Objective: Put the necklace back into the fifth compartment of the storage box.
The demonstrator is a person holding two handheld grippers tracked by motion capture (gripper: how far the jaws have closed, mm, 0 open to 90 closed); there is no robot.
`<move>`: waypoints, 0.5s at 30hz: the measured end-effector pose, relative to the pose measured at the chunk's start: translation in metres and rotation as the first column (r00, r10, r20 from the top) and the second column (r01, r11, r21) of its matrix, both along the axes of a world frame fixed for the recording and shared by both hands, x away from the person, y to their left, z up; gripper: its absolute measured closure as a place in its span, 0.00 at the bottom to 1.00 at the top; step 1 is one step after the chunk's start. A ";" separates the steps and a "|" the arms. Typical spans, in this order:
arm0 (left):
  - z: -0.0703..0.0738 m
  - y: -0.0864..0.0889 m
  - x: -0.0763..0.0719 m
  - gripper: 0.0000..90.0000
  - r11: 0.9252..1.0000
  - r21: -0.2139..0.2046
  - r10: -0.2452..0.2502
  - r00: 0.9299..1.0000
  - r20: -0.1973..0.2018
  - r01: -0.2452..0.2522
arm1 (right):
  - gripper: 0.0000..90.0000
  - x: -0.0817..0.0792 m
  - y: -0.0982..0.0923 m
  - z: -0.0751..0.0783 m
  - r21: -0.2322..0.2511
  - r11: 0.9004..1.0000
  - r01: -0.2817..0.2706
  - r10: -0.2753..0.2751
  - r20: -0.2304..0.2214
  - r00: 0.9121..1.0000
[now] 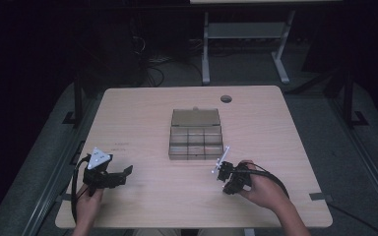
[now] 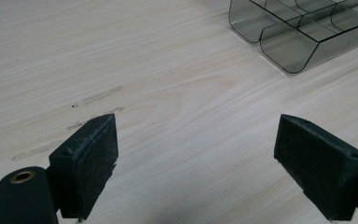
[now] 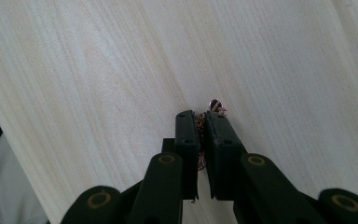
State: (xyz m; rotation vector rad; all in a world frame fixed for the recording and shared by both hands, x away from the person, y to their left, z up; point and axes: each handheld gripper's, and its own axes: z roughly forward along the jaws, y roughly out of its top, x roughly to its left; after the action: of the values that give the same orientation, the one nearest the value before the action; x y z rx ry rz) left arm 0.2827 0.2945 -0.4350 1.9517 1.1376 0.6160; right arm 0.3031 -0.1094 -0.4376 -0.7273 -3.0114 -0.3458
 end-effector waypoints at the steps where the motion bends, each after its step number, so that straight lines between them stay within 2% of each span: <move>1: 0.000 0.000 0.000 0.15 1.000 -0.001 0.000 1.000 0.001 0.000 | 0.93 0.000 0.000 0.000 0.003 1.000 0.000 0.000 -0.003 1.000; 6: 0.000 0.000 0.000 0.15 1.000 -0.008 0.003 1.000 0.005 -0.003 | 0.97 0.000 -0.002 0.004 0.027 1.000 -0.003 0.003 -0.008 1.000; 15: 0.000 0.000 0.000 0.15 1.000 -0.019 0.010 1.000 0.009 -0.010 | 0.97 0.000 -0.004 0.011 0.039 0.999 -0.001 0.001 -0.003 1.000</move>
State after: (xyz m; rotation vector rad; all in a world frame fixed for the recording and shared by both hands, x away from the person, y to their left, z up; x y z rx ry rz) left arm 0.2825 0.2944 -0.4349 1.9264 1.1442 0.6160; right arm 0.3029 -0.1130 -0.4265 -0.7221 -2.9930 -0.4022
